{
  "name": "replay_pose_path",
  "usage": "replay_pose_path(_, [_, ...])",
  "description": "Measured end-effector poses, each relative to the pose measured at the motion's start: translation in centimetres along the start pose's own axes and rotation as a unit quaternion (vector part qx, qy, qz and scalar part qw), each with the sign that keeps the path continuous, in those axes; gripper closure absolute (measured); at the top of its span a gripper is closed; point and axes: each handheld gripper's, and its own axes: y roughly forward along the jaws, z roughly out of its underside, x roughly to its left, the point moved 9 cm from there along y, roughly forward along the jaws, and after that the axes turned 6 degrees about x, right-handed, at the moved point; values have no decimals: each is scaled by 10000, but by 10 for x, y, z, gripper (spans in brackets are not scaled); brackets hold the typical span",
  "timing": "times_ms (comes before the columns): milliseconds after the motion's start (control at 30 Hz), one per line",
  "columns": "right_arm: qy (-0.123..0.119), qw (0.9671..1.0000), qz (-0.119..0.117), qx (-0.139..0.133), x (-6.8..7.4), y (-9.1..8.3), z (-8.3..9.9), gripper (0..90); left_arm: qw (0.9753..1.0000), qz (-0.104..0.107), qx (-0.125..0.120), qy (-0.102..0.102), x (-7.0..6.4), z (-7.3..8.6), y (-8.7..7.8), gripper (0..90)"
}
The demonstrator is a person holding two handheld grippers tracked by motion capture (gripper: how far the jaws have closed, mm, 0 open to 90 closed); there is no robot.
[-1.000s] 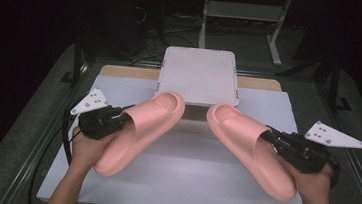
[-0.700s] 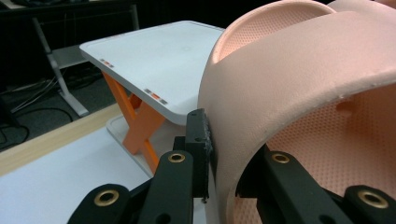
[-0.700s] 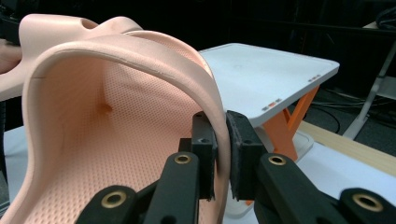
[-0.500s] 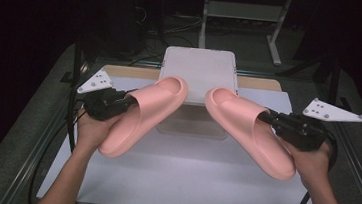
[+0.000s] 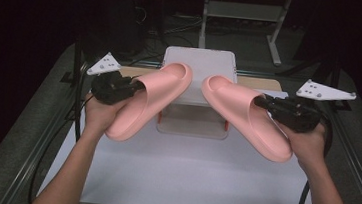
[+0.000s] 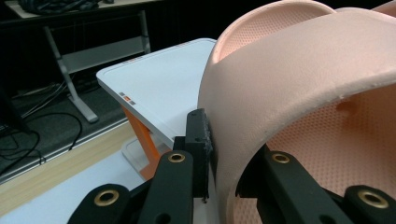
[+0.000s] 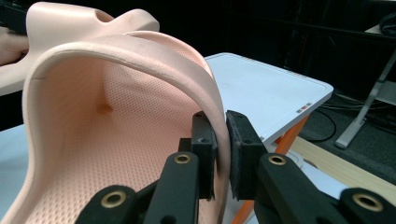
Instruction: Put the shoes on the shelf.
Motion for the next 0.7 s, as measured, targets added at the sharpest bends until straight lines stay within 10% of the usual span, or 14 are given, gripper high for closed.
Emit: replay_pose_path(700, [-78,9997,29,211,-15,24,-29,816,9996,-210,162,-87,28,-24,20,788])
